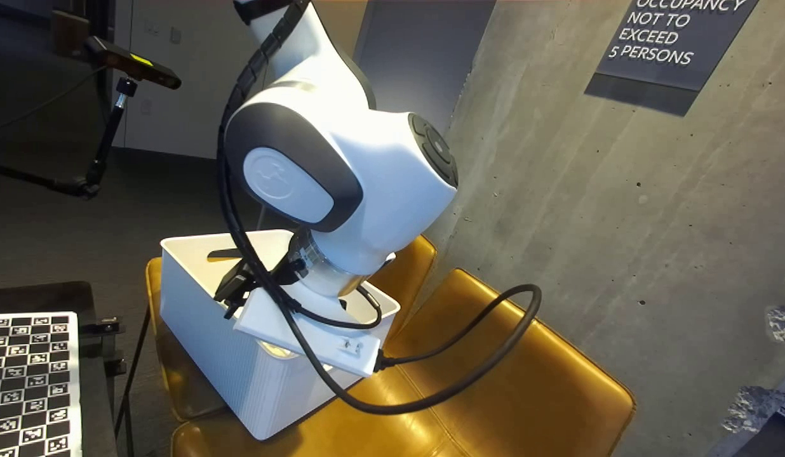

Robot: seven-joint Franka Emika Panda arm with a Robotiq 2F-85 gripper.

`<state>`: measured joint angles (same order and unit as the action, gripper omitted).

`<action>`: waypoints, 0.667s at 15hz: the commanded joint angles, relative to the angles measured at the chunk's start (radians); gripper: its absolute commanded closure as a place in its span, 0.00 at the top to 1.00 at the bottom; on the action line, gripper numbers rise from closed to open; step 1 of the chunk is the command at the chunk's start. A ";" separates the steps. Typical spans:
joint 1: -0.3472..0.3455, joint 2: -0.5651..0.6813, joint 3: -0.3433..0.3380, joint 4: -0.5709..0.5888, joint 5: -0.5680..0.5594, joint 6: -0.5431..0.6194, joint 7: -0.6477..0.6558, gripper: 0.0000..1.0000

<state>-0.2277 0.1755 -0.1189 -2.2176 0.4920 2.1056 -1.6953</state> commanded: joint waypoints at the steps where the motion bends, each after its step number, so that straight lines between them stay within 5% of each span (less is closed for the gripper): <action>1: -0.004 0.010 -0.006 0.011 -0.028 0.008 0.008 1.00; 10: 0.000 0.033 0.002 -0.036 -0.062 0.045 0.011 1.00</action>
<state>-0.2315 0.2055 -0.1214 -2.2318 0.4525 2.1118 -1.6953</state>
